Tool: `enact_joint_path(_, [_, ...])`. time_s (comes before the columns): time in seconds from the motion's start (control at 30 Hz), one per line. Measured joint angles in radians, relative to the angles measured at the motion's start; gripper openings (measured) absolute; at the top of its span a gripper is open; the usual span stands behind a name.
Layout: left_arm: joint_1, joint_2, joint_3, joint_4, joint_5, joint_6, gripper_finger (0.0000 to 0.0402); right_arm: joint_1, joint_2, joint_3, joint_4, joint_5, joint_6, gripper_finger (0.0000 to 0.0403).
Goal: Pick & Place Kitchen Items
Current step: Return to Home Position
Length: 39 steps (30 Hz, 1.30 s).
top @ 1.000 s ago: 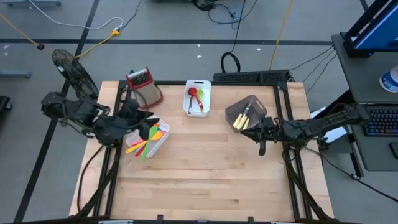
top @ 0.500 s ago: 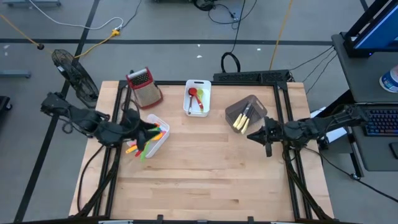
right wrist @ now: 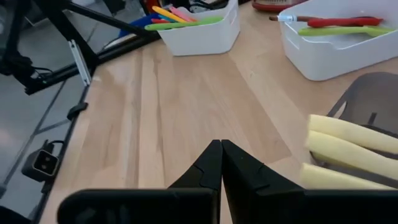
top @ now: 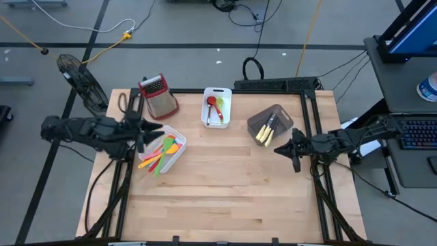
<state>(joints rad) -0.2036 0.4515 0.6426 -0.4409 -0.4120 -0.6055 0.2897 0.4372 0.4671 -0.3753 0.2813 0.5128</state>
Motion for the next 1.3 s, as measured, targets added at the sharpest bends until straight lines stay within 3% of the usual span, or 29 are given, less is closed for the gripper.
enact_joint_path(0.27, [0.013,-0.082,-0.002,-0.156,-0.047,-0.01,0.0211,0.0,-0.045,0.0,0.045,-0.02,0.043,0.0004])
enact_joint_path(0.6, [0.013,-0.126,-0.159,0.048,-0.031,0.046,0.0211,0.0,-0.043,0.0,0.117,-0.021,0.001,0.0004])
enact_joint_path(0.7, [0.013,-0.165,-0.2,0.051,-0.032,0.036,0.0211,0.0,-0.051,0.0,0.116,-0.032,-0.078,0.0004])
enact_joint_path(0.93, [0.013,-0.295,-0.236,0.032,-0.035,0.073,0.0211,-0.002,-0.213,-0.002,0.089,-0.098,-0.19,0.0004])
enact_joint_path(1.3, [0.013,-0.396,-0.416,0.142,-0.059,0.054,0.0211,-0.002,-0.374,-0.249,0.251,-0.156,-0.101,0.0004])
